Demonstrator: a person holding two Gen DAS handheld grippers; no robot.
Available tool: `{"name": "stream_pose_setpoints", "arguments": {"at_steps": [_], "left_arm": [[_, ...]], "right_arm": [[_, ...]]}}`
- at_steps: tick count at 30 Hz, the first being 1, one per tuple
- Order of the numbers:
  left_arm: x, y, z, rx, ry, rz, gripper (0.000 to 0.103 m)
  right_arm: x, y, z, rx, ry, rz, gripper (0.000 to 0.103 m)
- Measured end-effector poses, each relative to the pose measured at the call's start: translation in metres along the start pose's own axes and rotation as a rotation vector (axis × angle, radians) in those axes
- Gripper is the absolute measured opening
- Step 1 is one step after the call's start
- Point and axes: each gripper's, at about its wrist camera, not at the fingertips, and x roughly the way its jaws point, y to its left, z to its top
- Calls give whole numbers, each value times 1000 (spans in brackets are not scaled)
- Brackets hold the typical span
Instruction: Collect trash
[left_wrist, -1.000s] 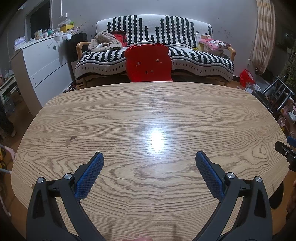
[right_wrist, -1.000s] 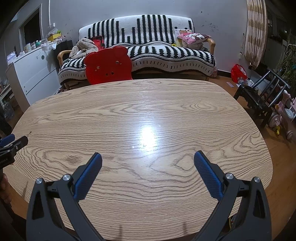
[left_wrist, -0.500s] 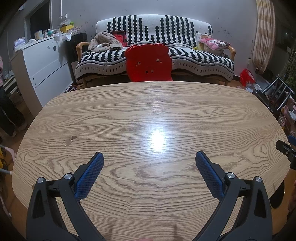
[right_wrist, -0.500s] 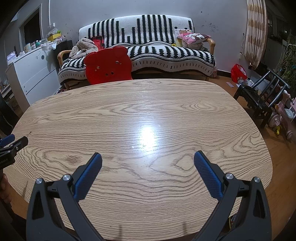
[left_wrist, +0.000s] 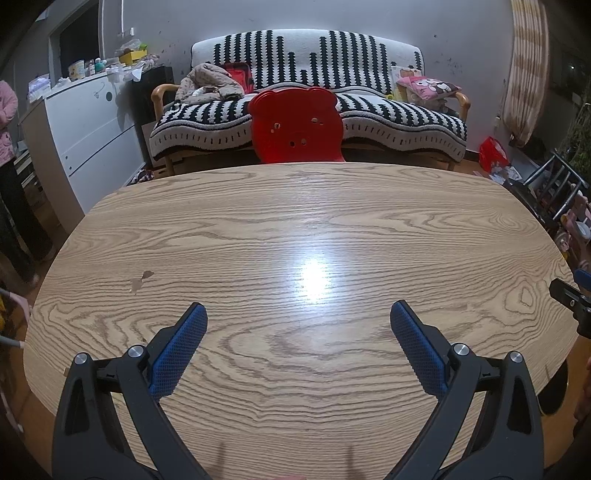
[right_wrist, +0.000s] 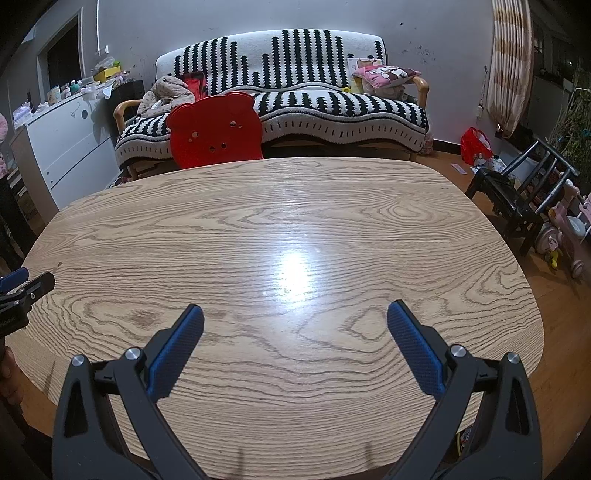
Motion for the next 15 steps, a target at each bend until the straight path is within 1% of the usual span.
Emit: {"name": "stream_pose_setpoints", "arguments": {"at_steps": [6,15], "left_arm": [[-2,1,0,6,-9,5,96],[1,2,0,11,12,-9,96]], "right_arm": [[0,0,0,0,0,-1,96],[0,-1,0,2,1,-1,96]]}}
